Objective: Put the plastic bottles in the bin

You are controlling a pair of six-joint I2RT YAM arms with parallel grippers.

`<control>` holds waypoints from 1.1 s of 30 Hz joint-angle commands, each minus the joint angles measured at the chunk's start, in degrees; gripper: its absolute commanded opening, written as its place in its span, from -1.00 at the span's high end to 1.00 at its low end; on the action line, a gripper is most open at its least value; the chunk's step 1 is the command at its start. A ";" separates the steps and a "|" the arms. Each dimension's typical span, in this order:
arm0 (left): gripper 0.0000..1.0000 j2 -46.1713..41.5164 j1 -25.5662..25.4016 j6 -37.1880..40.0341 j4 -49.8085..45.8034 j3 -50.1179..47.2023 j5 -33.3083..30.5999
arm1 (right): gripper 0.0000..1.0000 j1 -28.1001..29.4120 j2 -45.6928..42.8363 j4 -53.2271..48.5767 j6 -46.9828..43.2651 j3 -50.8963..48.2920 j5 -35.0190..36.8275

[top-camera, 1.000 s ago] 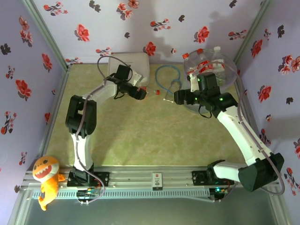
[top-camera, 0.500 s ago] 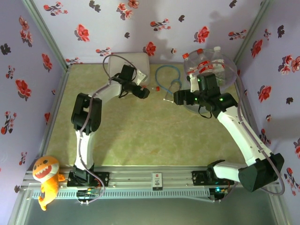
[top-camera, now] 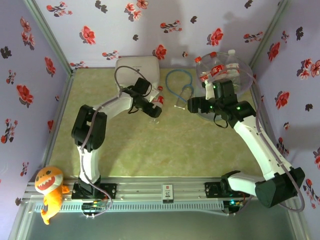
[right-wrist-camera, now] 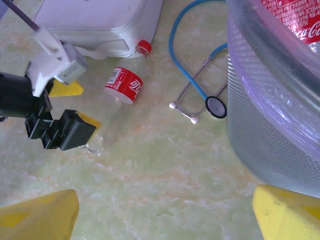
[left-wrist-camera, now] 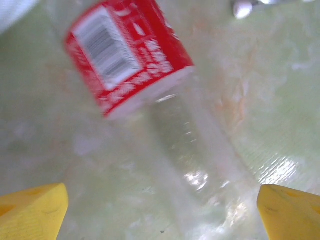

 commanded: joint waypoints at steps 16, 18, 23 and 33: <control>-0.74 18.05 -9.69 -28.27 -13.13 23.72 -23.90 | -0.82 -0.48 -2.28 0.10 -1.06 -2.20 3.34; -0.58 17.29 -9.47 -29.25 -11.90 21.77 -23.90 | -0.82 -0.54 -3.00 0.55 -1.15 -2.64 3.49; -0.30 16.43 -8.56 -30.98 -8.39 18.54 -20.88 | -0.81 -0.57 -2.37 0.83 -0.31 -2.87 0.08; -0.09 -6.03 -7.56 -23.30 21.14 -11.89 -9.17 | -0.75 -0.36 -1.23 9.05 16.40 -6.53 -7.96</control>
